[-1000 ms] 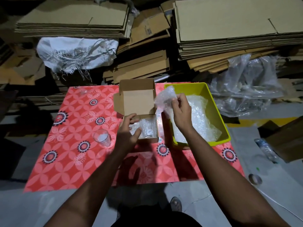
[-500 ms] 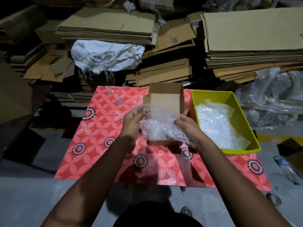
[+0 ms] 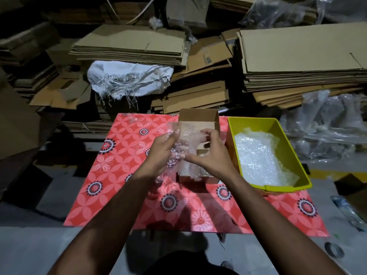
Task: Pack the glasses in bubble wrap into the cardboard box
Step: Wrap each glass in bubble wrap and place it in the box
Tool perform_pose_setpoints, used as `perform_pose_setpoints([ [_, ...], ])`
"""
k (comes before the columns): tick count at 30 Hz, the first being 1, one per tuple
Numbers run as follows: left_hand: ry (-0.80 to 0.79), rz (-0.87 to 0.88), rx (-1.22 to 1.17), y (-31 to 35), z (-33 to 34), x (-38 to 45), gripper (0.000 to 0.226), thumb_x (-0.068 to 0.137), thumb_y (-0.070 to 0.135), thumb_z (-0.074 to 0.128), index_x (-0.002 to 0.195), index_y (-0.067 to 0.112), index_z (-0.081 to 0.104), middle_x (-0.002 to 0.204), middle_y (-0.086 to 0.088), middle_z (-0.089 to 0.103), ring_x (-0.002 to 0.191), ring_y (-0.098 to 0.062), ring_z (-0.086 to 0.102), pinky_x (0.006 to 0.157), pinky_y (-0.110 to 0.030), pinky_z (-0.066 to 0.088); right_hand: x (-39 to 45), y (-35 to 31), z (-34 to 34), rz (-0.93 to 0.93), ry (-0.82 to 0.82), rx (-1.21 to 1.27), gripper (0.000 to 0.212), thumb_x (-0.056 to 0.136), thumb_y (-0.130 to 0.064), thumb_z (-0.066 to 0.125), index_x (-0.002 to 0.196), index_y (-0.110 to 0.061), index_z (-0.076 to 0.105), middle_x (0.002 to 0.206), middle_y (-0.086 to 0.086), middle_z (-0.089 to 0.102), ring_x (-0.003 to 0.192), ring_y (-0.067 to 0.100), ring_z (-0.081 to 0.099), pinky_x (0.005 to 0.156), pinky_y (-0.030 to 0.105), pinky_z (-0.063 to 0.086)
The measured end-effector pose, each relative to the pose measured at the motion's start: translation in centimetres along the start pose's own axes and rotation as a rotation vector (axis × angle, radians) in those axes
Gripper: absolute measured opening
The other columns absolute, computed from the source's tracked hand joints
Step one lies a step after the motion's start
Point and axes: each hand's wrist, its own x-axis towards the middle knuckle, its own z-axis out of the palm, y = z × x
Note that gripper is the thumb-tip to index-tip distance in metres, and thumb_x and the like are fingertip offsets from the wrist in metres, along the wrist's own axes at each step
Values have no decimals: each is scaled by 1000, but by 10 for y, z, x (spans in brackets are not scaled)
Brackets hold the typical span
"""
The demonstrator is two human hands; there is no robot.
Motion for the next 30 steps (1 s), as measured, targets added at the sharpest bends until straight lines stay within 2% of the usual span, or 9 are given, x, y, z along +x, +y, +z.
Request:
perform_pose_setpoints([
  [4,42,-13,23,7,3,0,38,103,40,49,105,9,72,94,-5,78,81,-20,75,70,-31,58,11,12,0,266,-71,175,84,67,-21,93,135,-20,43,107,-3,59,87,13,65,76,35,59],
  [7,128,-33,86,13,-7,0,46,101,49,49,107,10,72,124,5,68,105,-10,67,88,-31,52,22,36,-20,360,-108,404,66,74,3,80,131,-15,53,109,14,69,83,23,69,71,38,59],
  [10,143,-33,204,19,-20,-2,55,102,52,44,135,11,59,150,-3,48,126,-20,51,103,-39,37,34,53,-55,348,-378,498,44,82,2,72,124,-9,63,103,21,69,89,27,59,73,33,48],
  [15,-32,-64,359,30,-20,-3,52,103,45,45,146,15,47,156,-6,42,141,-25,40,110,-37,27,35,50,-78,244,-765,407,62,77,-27,77,135,-20,58,111,1,70,109,20,64,90,31,47],
  [18,-154,-121,433,32,-14,0,51,102,46,46,142,15,51,154,-6,44,140,-25,42,110,-36,27,32,27,-56,225,-781,330,56,79,-33,76,129,-15,60,102,-4,74,104,18,70,81,26,52],
  [20,-187,-146,459,32,-10,4,50,101,50,45,137,17,55,149,-4,50,139,-26,44,112,-40,28,29,19,-39,189,-719,299,17,85,-25,77,98,-16,71,79,-3,72,73,10,66,65,23,48],
  [22,-176,-152,418,35,-10,2,46,101,54,41,126,24,64,139,-4,58,133,-26,51,109,-41,35,29,23,-28,184,-587,359,24,90,-15,74,69,-20,62,60,-8,54,54,5,50,55,22,39],
  [25,-132,-247,-25,29,-23,0,62,102,60,30,90,28,82,104,-9,76,90,-21,74,89,-40,56,27,30,-27,259,-421,530,19,90,-22,74,85,-12,59,68,-3,50,59,8,47,55,22,43],
  [30,-208,-280,-253,-9,-38,0,70,94,65,44,145,18,44,133,-26,60,110,-37,64,100,-53,50,26,40,-35,296,-279,585,17,93,-25,70,95,-9,63,89,13,53,77,22,50,61,29,46],
])
